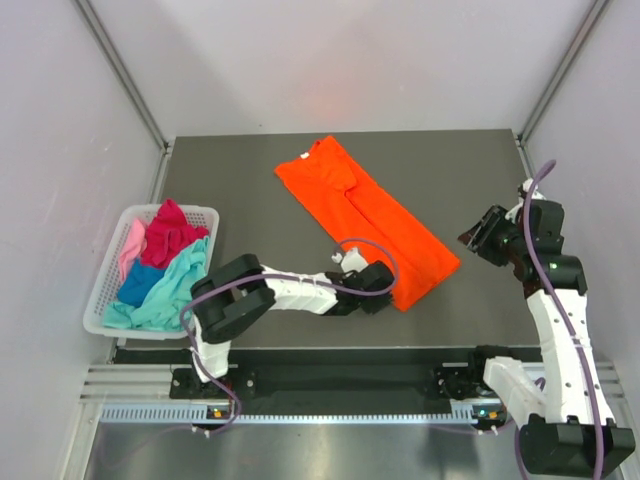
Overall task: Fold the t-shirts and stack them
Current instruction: Fold the tshirt
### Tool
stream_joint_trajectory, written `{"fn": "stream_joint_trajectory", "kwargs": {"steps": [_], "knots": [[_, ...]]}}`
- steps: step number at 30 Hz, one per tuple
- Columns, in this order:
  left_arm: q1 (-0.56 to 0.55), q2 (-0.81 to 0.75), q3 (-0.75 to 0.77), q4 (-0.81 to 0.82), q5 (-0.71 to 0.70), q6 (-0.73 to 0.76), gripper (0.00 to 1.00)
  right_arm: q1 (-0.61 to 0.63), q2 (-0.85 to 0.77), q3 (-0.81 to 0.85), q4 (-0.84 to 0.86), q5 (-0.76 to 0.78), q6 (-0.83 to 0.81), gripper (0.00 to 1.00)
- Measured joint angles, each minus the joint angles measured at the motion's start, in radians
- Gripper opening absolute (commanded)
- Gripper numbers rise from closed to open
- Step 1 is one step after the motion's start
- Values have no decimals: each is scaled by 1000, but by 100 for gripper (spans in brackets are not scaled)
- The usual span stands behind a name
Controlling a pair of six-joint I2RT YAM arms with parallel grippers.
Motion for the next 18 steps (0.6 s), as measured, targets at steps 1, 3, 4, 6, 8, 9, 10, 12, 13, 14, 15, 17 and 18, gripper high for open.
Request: {"fn": "stream_joint_trajectory", "kwargs": {"steps": [1,3,4,6,8,9,10,12,13,14,15,17,18], "knots": [[0,-29,-25,-25,1,14,0,0,0,0,1,-14,-2,42],[-1,-81,-68,-72,5,39,0,0,0,-5,8,-46,-7,42],[-1,-112,-96,-94,10,52,0,0,0,-13,17,-61,-9,43],[-1,-196,-183,-126,24,67,0,0,3,-39,39,-98,-11,43],[-1,-286,-273,-156,33,72,0,0,14,-73,56,-137,-14,43],[-1,-334,-317,-179,35,73,0,1,23,-88,62,-154,-17,44],[-1,-393,-368,-196,34,76,0,2,31,-105,73,-171,-19,44],[-1,-484,-433,-256,28,83,0,14,54,-138,92,-195,-23,44],[-1,-532,-461,-290,21,88,0,23,64,-151,99,-204,-28,44],[-2,-565,-476,-325,11,96,0,37,76,-164,105,-211,-32,44],[-1,-601,-491,-368,-2,108,0,57,86,-179,110,-213,-37,44],[-1,-647,-507,-422,-18,129,0,105,96,-220,131,-220,-44,44],[2,-661,-510,-446,-21,143,1,131,97,-247,143,-220,-45,44]]}}
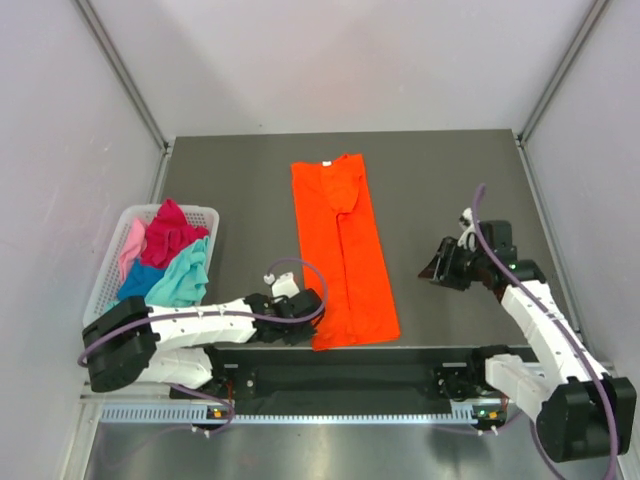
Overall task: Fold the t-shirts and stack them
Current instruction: Fold the tshirt
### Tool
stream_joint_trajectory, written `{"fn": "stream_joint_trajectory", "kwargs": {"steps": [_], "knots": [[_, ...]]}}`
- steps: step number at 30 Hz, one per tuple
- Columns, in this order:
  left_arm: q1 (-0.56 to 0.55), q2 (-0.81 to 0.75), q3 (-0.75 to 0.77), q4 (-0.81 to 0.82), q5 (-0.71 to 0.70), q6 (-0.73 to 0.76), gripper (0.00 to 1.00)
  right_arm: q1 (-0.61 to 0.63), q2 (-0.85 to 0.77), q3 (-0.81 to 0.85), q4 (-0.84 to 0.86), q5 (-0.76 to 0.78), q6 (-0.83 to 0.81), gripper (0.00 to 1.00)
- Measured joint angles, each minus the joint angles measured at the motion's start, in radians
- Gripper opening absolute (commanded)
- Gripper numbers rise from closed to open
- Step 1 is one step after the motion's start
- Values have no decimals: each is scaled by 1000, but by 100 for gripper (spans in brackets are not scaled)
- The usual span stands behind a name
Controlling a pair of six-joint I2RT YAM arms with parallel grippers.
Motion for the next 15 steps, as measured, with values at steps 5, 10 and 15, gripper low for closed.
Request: {"fn": "stream_joint_trajectory", "kwargs": {"steps": [5,10,15], "knots": [[15,-8,12,-91,-22,52,17,129,5,-131,45,10,16,44],[19,-29,24,-188,-42,102,38,233,23,-250,124,4,73,44],[28,-72,24,-195,9,155,42,349,48,-287,165,16,120,44]]}}
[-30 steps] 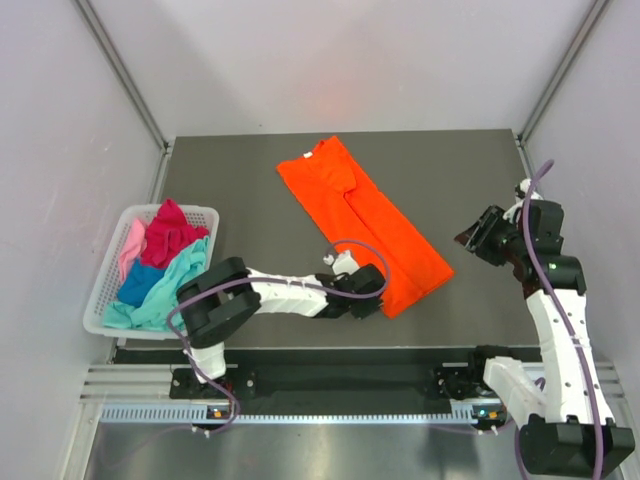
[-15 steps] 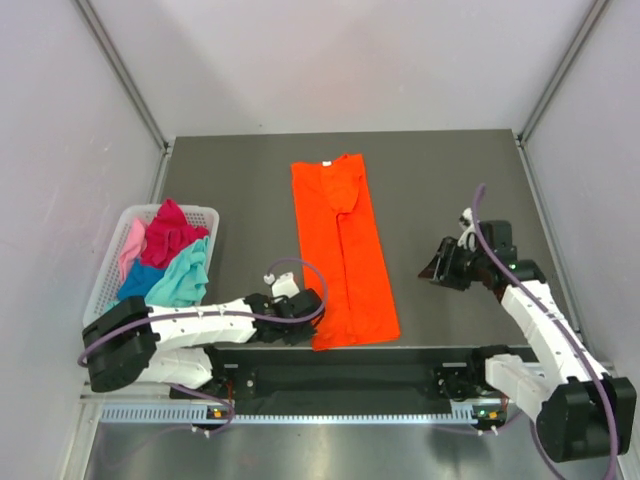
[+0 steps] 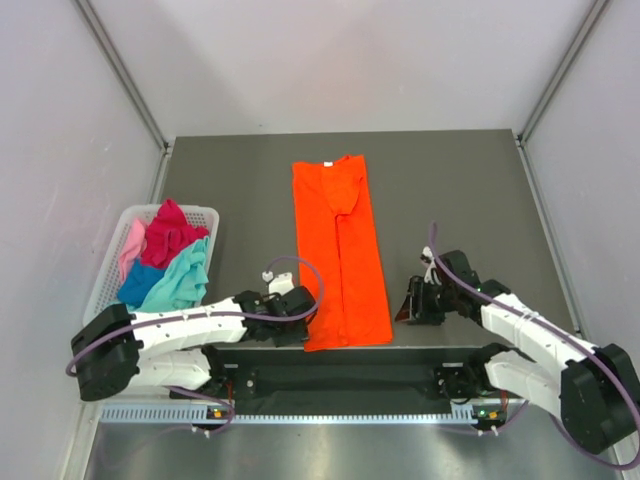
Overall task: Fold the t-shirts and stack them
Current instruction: Fold the tshirt
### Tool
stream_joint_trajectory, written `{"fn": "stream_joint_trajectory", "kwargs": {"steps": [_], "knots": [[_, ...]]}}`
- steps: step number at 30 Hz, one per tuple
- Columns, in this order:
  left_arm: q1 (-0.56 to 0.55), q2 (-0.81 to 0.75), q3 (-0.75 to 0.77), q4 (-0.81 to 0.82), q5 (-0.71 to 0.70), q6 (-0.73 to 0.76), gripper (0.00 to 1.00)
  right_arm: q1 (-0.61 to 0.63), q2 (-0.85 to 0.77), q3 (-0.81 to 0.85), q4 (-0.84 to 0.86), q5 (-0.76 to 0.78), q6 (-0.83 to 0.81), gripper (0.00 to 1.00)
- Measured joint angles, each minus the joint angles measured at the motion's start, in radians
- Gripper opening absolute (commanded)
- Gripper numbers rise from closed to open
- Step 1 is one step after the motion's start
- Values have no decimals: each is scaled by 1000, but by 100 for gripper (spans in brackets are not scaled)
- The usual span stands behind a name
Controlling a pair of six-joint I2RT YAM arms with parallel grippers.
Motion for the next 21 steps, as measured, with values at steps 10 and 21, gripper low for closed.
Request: {"fn": "stream_joint_trajectory", "kwargs": {"steps": [10,21], "knots": [[36,-86,-111,139,154,19,41,131,-6,-66,146,10,112,44],[39,-97,-195,224,216,-19,37,171,-11,-102,183,39,150,43]]}}
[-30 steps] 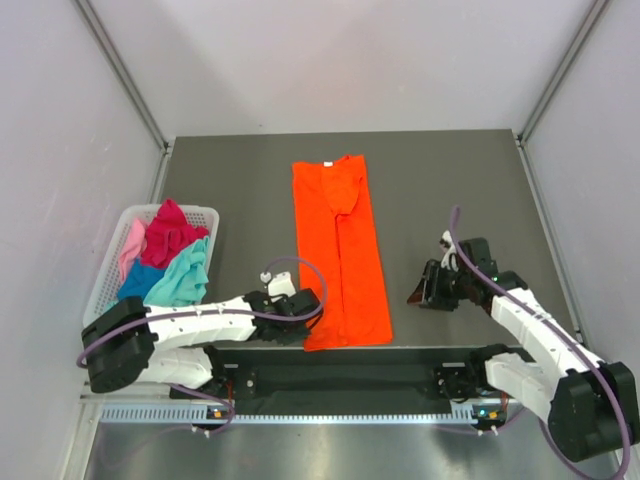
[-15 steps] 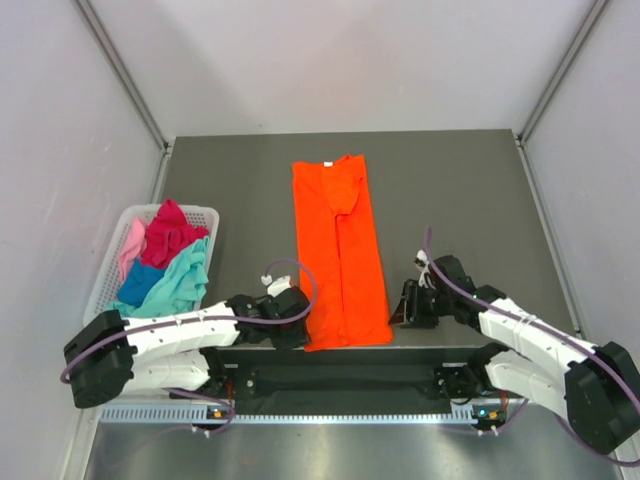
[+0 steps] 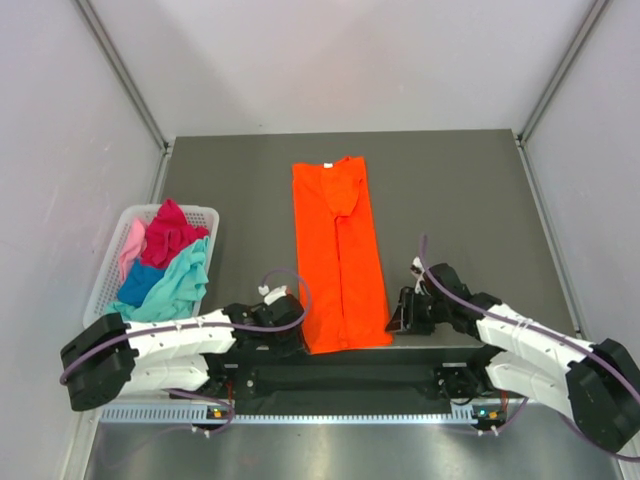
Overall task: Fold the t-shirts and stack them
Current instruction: Fold the tshirt
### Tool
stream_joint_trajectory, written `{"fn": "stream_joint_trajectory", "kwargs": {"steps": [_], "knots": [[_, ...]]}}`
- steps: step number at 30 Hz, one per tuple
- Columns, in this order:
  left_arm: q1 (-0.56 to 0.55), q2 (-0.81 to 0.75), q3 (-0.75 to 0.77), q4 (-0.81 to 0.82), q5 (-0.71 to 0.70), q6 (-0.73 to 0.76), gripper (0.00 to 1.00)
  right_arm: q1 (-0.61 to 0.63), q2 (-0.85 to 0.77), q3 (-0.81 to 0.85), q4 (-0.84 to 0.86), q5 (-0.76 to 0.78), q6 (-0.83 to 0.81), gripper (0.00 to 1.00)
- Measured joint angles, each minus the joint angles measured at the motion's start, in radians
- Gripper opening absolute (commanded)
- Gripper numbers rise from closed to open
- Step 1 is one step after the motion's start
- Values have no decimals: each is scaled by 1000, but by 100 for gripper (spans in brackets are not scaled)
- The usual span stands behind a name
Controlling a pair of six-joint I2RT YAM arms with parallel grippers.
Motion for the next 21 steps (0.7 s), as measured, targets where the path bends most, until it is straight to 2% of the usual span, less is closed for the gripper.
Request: {"fn": "stream_joint_trajectory", "kwargs": {"steps": [10,18,21], "knots": [[1,-68,-5,3,-8,-11,40,34,-49,-26,3,10,30,42],[1,-97,-24,28,-13,-18,35,63,-50,-26,3,26,39,41],[1,-95,-31,28,-13,-21,37,72,-50,-26,3,30,45,41]]}}
